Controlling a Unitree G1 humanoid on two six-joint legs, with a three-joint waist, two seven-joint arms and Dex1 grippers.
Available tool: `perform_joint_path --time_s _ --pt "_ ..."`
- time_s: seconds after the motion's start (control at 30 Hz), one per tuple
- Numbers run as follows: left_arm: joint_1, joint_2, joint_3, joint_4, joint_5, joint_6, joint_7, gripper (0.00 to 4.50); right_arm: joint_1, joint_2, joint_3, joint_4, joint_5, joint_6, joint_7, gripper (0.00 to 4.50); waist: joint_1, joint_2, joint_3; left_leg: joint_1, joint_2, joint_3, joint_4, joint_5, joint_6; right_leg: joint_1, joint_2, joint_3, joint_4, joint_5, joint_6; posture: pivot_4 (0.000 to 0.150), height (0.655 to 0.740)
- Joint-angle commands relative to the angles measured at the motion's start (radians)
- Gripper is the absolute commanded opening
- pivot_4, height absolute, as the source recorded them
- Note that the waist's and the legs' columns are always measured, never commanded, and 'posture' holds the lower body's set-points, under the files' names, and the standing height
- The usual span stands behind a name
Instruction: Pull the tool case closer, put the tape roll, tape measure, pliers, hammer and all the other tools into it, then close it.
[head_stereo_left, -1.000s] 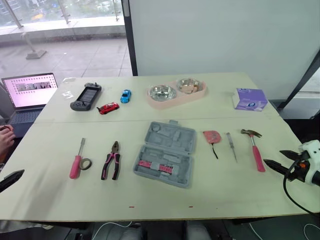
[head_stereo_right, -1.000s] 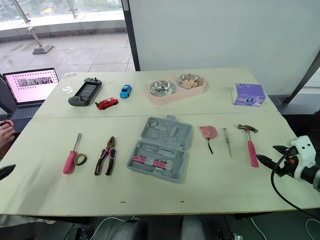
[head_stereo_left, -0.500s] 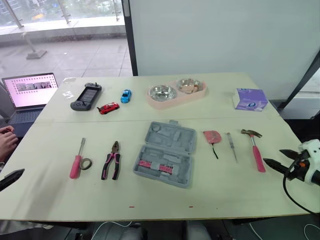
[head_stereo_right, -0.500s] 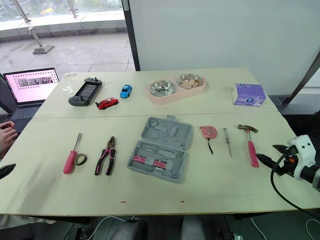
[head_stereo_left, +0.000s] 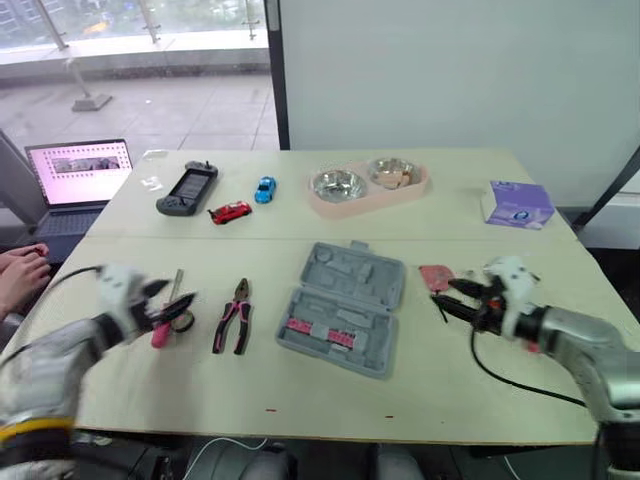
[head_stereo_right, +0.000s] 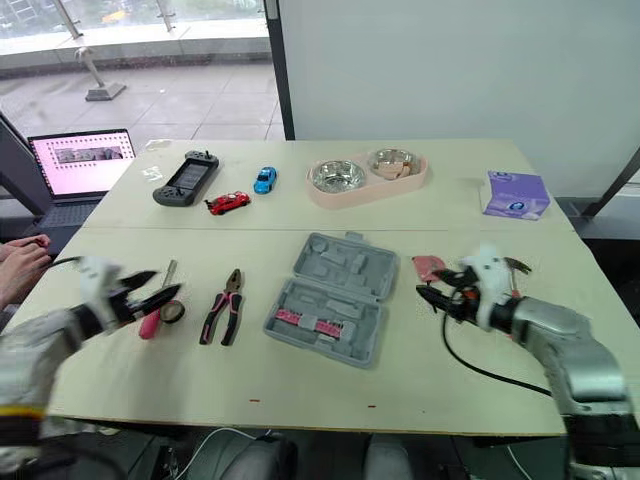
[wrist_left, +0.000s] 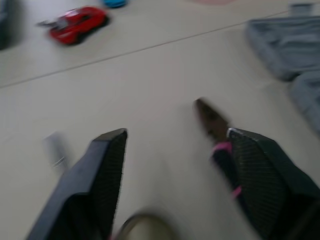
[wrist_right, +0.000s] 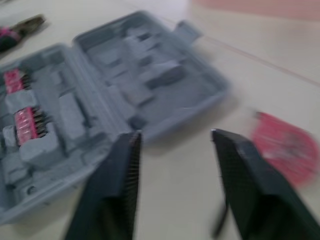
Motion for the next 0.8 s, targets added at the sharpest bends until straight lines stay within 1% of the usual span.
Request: perform_joint_path --time_s 0.03,0.07,0.1,0.27,0.37,0.5,0.8 --pt "-0.159 -0.026 -0.135 0.198 0.140 -0.117 -0.035 1.10 -0.074 -0.001 0.096 0.036 -0.103 0.035 -0.037 0.16 -0.001 0.000 0.000 0.000 0.000 0.000 0.000 0.000 0.000 0.000 0.000 0.000 0.000 0.000 0.000 0.150 0.7239" --pt "-0.206 -0.039 -0.160 0.264 0.163 -0.150 -0.042 0.63 -0.092 0.003 0.119 0.051 -0.121 0.043 -0.041 0.00 -0.002 0.000 0.000 -0.001 0.000 0.000 0.000 0.000 0.000 -0.001 0.000 0.000 0.000 0.000 0.000 0.150 0.7239" --pt "-0.258 -0.057 -0.179 0.335 0.182 -0.173 -0.042 0.07 -0.102 -0.003 0.151 0.060 -0.151 0.046 -0.039 0.00 -0.005 0.000 0.000 -0.001 0.000 0.000 0.000 0.000 0.000 -0.002 0.000 0.000 0.000 0.000 0.000 0.150 0.7239" --pt "-0.424 -0.131 -0.233 0.612 0.256 -0.267 -0.047 0.07 -0.123 -0.008 0.230 0.058 -0.213 0.104 -0.026 0.00 -0.016 -0.001 0.000 -0.007 0.000 0.000 0.000 0.001 -0.001 -0.006 0.000 0.000 0.000 0.001 0.001 0.150 0.7239" --pt "-0.466 -0.172 -0.259 0.700 0.288 -0.295 -0.073 0.07 -0.130 -0.011 0.265 0.060 -0.250 0.129 -0.029 0.00 -0.022 -0.001 0.000 -0.016 -0.002 0.000 0.003 0.004 -0.007 -0.015 0.000 0.000 0.000 0.002 0.003 0.150 0.7239" --pt "-0.484 -0.214 -0.282 0.761 0.322 -0.311 -0.087 0.07 -0.146 0.018 0.290 0.048 -0.263 0.167 -0.032 0.00 -0.021 -0.003 0.000 -0.016 -0.001 0.000 0.003 0.005 -0.008 -0.015 0.000 0.000 0.001 0.003 0.002 0.150 0.7239" --pt "-0.507 -0.284 -0.331 0.857 0.422 -0.373 -0.016 0.07 -0.187 0.058 0.358 0.027 -0.308 0.182 -0.014 0.00 -0.017 -0.005 -0.004 -0.013 -0.001 -0.001 0.003 0.005 -0.007 -0.012 0.000 0.000 0.001 0.007 0.003 0.150 0.7239"
